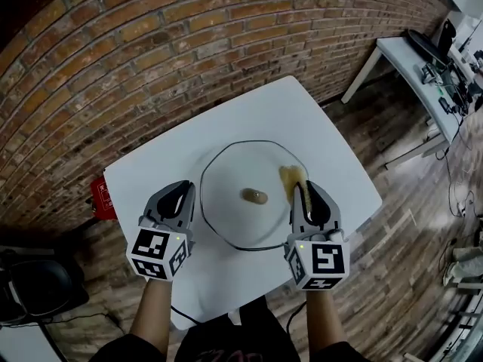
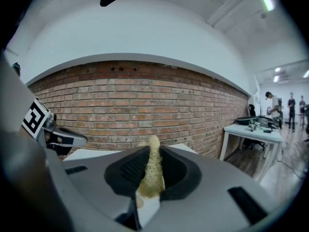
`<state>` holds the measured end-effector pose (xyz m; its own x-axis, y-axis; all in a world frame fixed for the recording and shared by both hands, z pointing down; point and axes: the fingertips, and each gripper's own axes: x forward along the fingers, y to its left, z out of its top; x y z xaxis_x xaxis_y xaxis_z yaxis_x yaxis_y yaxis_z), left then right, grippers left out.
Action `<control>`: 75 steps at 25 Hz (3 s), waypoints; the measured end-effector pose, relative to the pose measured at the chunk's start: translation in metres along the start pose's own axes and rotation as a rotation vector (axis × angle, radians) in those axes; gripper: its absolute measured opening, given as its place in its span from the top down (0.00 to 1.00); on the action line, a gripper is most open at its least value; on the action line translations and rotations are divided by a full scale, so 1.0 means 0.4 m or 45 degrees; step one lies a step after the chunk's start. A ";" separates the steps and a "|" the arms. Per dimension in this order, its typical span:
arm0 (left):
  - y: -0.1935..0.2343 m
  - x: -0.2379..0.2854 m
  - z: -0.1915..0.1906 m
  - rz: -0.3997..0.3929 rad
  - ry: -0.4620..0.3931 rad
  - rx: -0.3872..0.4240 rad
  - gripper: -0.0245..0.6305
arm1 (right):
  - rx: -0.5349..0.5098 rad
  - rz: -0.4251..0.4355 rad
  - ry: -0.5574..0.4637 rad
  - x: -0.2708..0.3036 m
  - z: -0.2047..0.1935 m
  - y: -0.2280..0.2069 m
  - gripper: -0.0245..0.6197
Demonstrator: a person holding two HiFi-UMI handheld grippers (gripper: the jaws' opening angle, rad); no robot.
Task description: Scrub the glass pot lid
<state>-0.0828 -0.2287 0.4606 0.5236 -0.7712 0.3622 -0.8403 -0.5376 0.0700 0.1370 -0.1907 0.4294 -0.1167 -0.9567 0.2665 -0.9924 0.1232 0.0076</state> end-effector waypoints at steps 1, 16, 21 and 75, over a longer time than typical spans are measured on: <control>0.000 0.004 -0.017 0.001 0.012 -0.011 0.92 | 0.006 0.001 0.011 0.003 -0.014 0.000 0.87; -0.026 0.038 -0.142 -0.034 0.117 -0.066 0.95 | 0.021 0.017 0.101 0.025 -0.113 -0.005 0.87; -0.020 0.036 -0.155 -0.035 0.125 -0.121 0.95 | 0.013 0.018 0.102 0.022 -0.112 -0.007 0.87; -0.012 0.085 -0.291 -0.082 0.292 -0.557 0.81 | 0.006 0.396 0.287 0.285 -0.162 0.338 0.87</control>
<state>-0.0774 -0.2126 0.5809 0.5731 -0.6198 0.5362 -0.8133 -0.3501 0.4647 -0.0080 -0.2659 0.5231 -0.4013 -0.7916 0.4607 -0.9110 0.3970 -0.1115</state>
